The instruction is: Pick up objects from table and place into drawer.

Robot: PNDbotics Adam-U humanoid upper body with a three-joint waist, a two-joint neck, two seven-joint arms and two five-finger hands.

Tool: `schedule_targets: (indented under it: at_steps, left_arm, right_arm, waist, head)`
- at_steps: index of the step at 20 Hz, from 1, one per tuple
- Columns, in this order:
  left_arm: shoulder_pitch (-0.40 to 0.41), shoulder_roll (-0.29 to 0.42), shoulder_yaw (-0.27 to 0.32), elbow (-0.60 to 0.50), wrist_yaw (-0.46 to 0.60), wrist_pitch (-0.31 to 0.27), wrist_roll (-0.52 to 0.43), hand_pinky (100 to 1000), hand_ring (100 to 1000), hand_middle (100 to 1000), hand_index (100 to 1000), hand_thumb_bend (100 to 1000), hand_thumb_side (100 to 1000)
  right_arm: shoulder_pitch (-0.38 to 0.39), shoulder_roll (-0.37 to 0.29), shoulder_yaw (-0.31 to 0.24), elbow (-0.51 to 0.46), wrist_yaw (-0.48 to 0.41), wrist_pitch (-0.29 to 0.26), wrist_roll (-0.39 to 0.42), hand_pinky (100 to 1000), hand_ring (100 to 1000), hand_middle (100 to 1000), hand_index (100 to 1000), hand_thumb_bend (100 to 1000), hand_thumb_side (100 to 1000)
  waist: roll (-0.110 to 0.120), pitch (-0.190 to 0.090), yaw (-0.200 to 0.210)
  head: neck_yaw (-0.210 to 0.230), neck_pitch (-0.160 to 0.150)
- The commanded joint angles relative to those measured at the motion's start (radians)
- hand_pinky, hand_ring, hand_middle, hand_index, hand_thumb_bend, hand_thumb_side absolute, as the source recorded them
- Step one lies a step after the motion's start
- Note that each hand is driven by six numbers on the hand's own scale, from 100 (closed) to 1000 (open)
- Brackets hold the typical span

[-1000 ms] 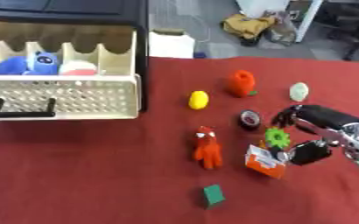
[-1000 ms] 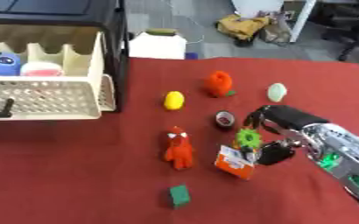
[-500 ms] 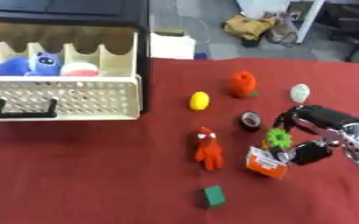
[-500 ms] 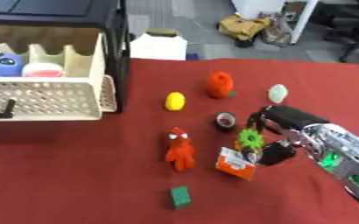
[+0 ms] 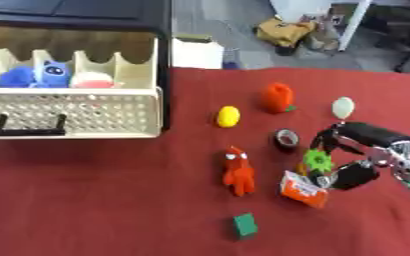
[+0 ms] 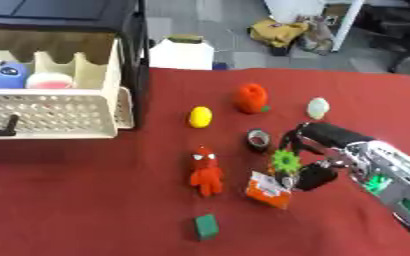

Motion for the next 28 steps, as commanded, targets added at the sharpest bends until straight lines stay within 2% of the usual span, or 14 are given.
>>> schedule_targets:
  at_steps: [1,3,8,16,28]
  left_arm:
    - [-0.015,0.014,0.003,-0.012,0.0,-0.002,-0.004,433,329,379,776,100,1000]
    - [-0.015,0.014,0.003,-0.012,0.0,-0.002,-0.005,433,330,379,776,100,1000]
    - [-0.015,0.014,0.004,-0.012,0.0,-0.002,-0.005,431,330,379,775,100,1000]
    - [-0.014,0.013,0.004,-0.012,0.001,-0.002,-0.005,423,330,379,774,100,1000]
    - [-0.017,0.011,0.004,-0.012,-0.001,-0.006,-0.01,422,331,380,774,100,1000]
  right_arm:
    - [-0.015,-0.035,-0.021,0.006,-0.014,-0.003,0.031,684,771,648,851,514,319]
    - [-0.018,-0.035,-0.026,0.012,-0.013,-0.003,0.045,687,778,679,888,536,317]
    - [-0.019,-0.032,-0.029,0.016,-0.001,-0.007,0.056,694,789,712,886,535,315]
    - [-0.017,-0.027,-0.028,0.018,0.01,-0.003,0.028,642,745,621,790,486,345]
    - [-0.014,-0.021,-0.023,0.023,0.002,0.024,-0.036,607,708,559,752,455,335]
  waist:
    - [-0.001,-0.015,0.002]
    - [-0.001,-0.014,0.002]
    - [-0.002,-0.014,0.0]
    - [-0.001,-0.013,0.0]
    - [-0.001,-0.01,0.004]
  head:
    - [-0.004,-0.016]
    - [-0.004,-0.018]
    - [-0.005,-0.022]
    - [-0.006,-0.021]
    - [-0.005,-0.025]
